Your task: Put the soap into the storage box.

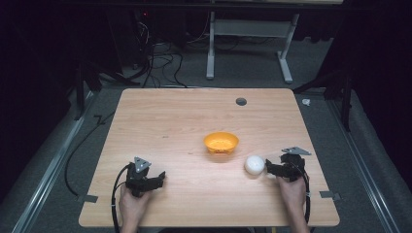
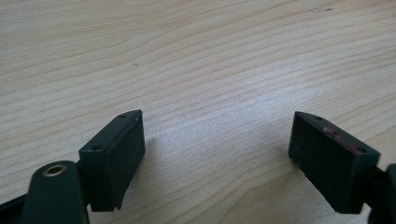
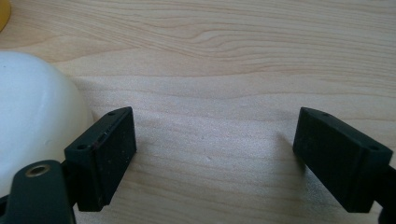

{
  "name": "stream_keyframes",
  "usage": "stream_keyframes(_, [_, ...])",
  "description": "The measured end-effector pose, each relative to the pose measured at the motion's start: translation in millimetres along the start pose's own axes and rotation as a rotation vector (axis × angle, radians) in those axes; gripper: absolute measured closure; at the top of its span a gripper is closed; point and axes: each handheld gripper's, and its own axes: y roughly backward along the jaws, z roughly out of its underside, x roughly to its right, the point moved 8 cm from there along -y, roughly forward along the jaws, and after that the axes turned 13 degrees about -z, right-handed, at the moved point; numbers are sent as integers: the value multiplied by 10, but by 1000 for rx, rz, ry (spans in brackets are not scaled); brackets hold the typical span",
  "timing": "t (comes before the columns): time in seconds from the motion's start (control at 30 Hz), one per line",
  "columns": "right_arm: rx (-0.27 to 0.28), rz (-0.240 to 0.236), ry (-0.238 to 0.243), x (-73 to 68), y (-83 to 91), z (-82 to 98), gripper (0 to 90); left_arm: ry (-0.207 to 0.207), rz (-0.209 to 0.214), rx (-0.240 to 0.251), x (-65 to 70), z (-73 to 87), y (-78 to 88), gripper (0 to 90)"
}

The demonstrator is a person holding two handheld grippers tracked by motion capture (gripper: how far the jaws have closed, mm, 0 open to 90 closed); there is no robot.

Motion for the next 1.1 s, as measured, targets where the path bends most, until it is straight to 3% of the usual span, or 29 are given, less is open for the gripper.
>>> stream_keyframes(0.3, [3, -1, -1, 16, 23, 5, 180, 2, 0, 0, 1, 0, 0, 191])
stream_keyframes(0.63, [19, -34, -10, -10, 75, 14, 206, 2, 0, -2, 0, 1, 1, 191])
stream_keyframes(0.87, [41, -35, -40, -5, 159, 43, 252, 2, 1, -2, 0, 1, 1, 191])
stream_keyframes(1.1, [66, -43, -20, -27, 245, 80, 269, 2, 1, -2, 0, 1, 1, 191])
